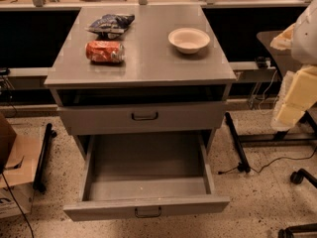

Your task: Close middle drawer

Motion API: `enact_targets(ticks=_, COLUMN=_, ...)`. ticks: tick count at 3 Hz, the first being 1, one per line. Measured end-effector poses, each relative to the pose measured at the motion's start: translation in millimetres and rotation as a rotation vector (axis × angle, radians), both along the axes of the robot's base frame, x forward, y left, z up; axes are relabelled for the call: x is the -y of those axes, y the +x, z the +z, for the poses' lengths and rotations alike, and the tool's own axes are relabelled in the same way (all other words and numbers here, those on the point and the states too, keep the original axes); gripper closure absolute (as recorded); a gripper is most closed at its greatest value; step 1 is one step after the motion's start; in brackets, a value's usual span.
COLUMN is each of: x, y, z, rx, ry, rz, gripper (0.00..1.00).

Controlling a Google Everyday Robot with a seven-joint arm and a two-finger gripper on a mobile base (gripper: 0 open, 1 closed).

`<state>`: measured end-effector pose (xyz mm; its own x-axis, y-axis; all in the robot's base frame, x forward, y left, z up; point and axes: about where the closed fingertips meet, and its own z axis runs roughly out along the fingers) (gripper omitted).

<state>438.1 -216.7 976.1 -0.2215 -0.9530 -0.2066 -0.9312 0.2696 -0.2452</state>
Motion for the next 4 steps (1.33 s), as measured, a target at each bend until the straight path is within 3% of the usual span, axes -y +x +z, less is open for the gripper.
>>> enact_targets(ticks=1, x=0, y=0, z=0, rx=0.000, ry=0.000, rz=0.000, gripper=0.00)
enact_targets(ticks=2, x=0, y=0, z=0, rx=0.000, ry=0.000, rz=0.000, gripper=0.13)
enact_targets(ticks=3, x=-13, y=-8, z=-23, rx=-0.033, ry=0.042, rz=0.018, gripper=0.36)
enact_targets(ticks=4, x=-36, y=-22, z=-73, rx=-0.104, ry=0.110, rz=0.037, gripper=0.59)
